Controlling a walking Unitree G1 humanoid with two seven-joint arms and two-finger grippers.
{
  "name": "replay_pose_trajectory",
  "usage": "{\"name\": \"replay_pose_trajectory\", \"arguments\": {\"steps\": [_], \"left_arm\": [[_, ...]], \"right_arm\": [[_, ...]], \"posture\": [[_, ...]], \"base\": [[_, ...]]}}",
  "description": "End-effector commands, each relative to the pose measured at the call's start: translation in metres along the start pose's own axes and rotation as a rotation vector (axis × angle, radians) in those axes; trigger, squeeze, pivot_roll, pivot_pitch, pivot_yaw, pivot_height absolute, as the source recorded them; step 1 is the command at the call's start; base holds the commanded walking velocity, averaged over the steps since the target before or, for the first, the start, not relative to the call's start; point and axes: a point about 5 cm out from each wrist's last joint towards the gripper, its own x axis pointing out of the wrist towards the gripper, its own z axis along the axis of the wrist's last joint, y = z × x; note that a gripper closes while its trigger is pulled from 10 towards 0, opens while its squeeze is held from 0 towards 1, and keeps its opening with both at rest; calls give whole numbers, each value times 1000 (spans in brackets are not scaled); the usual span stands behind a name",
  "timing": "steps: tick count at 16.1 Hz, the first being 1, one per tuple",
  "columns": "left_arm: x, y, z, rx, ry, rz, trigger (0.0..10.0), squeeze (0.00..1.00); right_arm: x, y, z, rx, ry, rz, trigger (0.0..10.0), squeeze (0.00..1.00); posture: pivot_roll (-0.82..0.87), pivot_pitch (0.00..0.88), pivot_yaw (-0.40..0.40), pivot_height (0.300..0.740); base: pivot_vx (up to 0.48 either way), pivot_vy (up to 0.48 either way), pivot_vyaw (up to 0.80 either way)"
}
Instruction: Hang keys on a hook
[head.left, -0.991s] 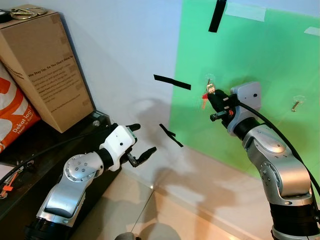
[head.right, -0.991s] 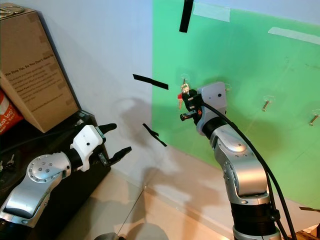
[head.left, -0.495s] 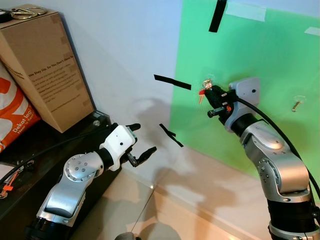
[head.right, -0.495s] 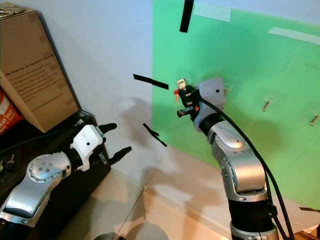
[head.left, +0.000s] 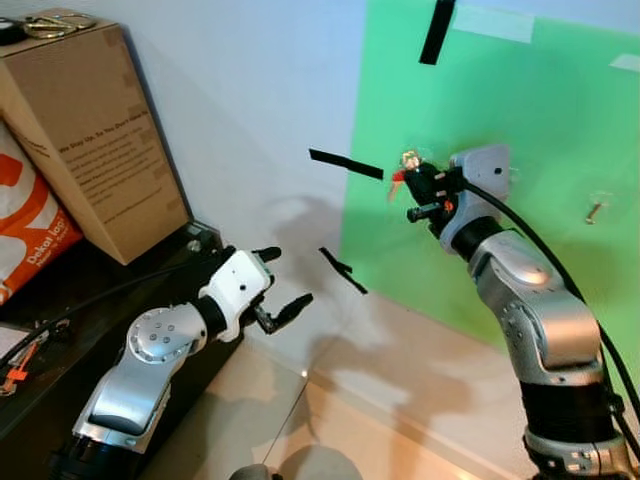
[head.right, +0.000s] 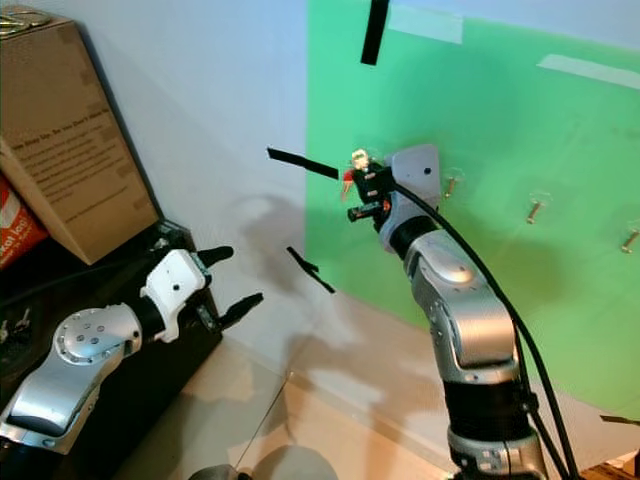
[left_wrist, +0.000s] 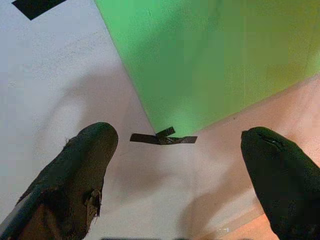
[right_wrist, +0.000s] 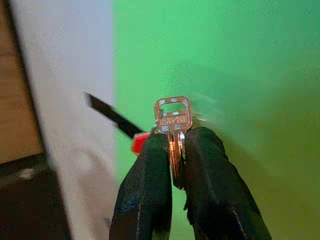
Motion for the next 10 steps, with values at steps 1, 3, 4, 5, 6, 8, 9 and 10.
{"name": "replay_pose_trajectory", "arguments": {"steps": [1,3,4,5,6,8,9,10], "left_arm": [[1,1,6,25,-14,-15,10000,0],[0,0,6,25,-12,-15,10000,0],[0,0,6,25,-11,-16,10000,0],[0,0,5,26,-9,-16,10000,0],[0,0,5,26,-9,-17,10000,0],[0,1,5,27,-8,-19,10000,0],[1,1,5,28,-8,-21,10000,0],[1,1,5,29,-8,-21,10000,0]], "right_arm": [[0,-6,1,-5,6,-32,10000,0],[-3,-8,0,-8,14,-34,10000,0],[-4,-9,-1,-7,17,-35,10000,0],[-7,-12,-3,0,20,-46,10000,0],[-9,-14,-3,3,22,-52,10000,0],[-17,-15,-5,0,37,-26,10000,0],[-22,-14,-8,-12,53,0,10000,0],[-23,-14,-9,-13,55,3,10000,0]], "posture": [[62,0,11,740],[66,0,11,740],[66,0,11,740],[66,0,11,740],[66,0,11,740],[64,0,13,740],[61,0,18,740],[61,0,18,740]], "base": [[0,0,0],[0,0,0],[0,0,0],[0,0,0],[0,0,0],[0,0,0],[0,0,0],[0,0,0]]}}
